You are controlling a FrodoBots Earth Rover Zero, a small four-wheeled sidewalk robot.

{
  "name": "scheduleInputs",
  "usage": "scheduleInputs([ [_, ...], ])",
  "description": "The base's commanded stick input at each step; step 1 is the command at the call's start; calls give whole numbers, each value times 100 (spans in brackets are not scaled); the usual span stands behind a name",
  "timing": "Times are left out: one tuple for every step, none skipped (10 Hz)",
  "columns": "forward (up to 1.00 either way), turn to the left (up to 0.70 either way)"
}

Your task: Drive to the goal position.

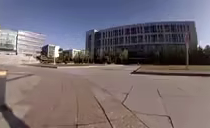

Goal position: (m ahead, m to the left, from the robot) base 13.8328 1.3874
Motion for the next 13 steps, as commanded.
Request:
scheduleInputs([
  [70,0],
  [70,0],
  [70,0],
  [70,0],
  [70,0],
  [70,0],
  [70,0],
  [70,0],
  [70,0],
  [70,0],
  [70,0],
  [70,0],
  [70,0],
])
